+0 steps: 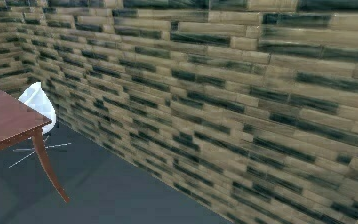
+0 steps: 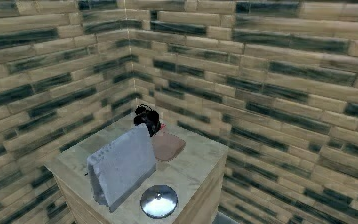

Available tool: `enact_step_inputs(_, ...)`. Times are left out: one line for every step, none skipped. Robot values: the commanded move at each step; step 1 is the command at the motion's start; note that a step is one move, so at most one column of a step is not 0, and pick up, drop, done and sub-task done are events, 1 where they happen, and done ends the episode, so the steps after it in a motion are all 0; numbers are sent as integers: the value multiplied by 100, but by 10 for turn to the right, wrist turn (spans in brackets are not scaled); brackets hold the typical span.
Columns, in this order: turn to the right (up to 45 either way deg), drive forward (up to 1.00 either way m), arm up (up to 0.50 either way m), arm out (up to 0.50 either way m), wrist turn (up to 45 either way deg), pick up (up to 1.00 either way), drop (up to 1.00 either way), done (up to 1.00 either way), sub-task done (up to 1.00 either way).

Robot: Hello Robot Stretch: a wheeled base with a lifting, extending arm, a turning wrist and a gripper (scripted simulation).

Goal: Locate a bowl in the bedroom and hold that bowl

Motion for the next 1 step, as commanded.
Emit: enact_step_inputs(0, 0, 50, 0, 0, 0, 0, 0, 0)
